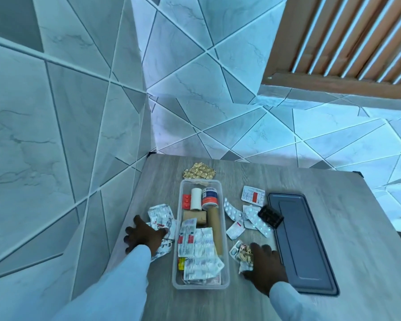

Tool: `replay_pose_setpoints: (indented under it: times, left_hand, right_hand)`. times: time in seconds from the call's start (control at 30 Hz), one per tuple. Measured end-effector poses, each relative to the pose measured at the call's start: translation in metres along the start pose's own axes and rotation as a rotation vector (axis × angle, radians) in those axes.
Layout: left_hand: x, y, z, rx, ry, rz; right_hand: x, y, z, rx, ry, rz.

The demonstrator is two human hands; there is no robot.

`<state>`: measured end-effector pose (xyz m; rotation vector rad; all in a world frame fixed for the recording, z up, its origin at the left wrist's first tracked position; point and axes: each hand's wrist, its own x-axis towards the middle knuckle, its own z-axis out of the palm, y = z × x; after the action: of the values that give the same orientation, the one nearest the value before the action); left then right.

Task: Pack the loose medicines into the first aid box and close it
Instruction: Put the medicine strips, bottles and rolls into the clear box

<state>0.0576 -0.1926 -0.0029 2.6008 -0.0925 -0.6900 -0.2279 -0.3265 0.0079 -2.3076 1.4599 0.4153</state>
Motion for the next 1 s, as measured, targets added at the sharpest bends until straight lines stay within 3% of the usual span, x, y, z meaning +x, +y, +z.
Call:
replay_pose_setpoints:
  times: [0.1,0.2,0.5,0.7,0.83,1.0]
  left_hand:
    - [0.005,0.006,0.004,-0.107,-0.006,-0.037]
    - [0.008,0.009,-0.001,-0.265,-0.073,-0.058]
    - [0.001,0.013,-0.034,-0.531,-0.189,0.05]
    - [0.006,0.01,-0.079,-0.595,-0.273,0.116]
    - [-0.001,0.019,-0.106,-0.692,-0.286,0.163]
    - [-0.037,0.047,-0.097,-0.766,-0.435,0.214]
  right_hand:
    - [0.009,0.003,0.002,0.066,0.027,-0.003]
    - [0.017,0.007,-0.003,0.196,-0.056,0.019]
    - [0.031,0.001,-0.014,0.463,-0.109,0.047]
    - [0.03,0.01,-0.058,0.65,0.022,0.048]
    - [0.016,-0.008,-0.1,0.825,0.094,-0.044]
    - [0.005,-0.063,-0.108,0.926,-0.007,-0.194]
